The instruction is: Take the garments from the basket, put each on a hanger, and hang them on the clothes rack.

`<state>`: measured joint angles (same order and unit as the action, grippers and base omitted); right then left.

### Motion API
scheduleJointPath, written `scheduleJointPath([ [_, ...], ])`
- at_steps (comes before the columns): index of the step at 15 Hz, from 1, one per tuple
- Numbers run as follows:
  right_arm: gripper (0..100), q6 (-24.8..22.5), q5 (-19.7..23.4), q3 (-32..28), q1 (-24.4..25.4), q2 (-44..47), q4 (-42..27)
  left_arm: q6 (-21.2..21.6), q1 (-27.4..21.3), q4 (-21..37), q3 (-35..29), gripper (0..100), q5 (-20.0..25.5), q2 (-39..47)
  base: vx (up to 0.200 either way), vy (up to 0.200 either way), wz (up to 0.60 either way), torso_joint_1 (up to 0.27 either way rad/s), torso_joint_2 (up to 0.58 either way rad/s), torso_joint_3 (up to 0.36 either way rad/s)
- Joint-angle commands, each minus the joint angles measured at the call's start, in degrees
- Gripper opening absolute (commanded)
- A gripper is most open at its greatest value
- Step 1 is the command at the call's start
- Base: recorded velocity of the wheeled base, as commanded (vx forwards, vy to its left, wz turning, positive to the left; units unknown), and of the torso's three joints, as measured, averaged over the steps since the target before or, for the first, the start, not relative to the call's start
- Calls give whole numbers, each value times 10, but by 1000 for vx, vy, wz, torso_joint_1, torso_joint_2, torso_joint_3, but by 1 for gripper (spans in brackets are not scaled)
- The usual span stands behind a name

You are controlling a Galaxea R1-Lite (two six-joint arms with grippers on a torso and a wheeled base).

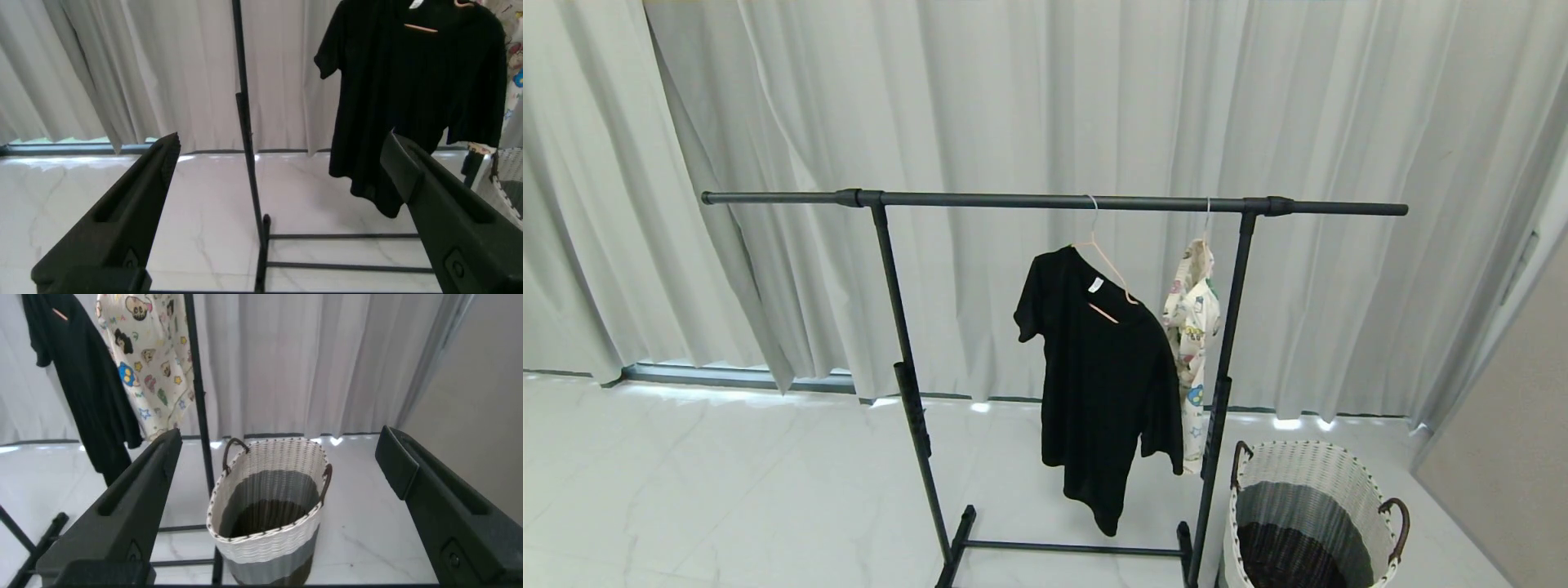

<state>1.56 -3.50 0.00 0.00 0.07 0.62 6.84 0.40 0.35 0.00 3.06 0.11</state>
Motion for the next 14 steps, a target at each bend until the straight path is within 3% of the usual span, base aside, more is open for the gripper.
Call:
scheduleJointPath([
  [1,100,0,0,0,0,-1,-1,0,0,0,0,100,0,-1,0,0,0,0,0,0],
  [14,100,0,0,0,0,-1,0,0,0,0,0,100,0,-1,0,0,0,0,0,0],
])
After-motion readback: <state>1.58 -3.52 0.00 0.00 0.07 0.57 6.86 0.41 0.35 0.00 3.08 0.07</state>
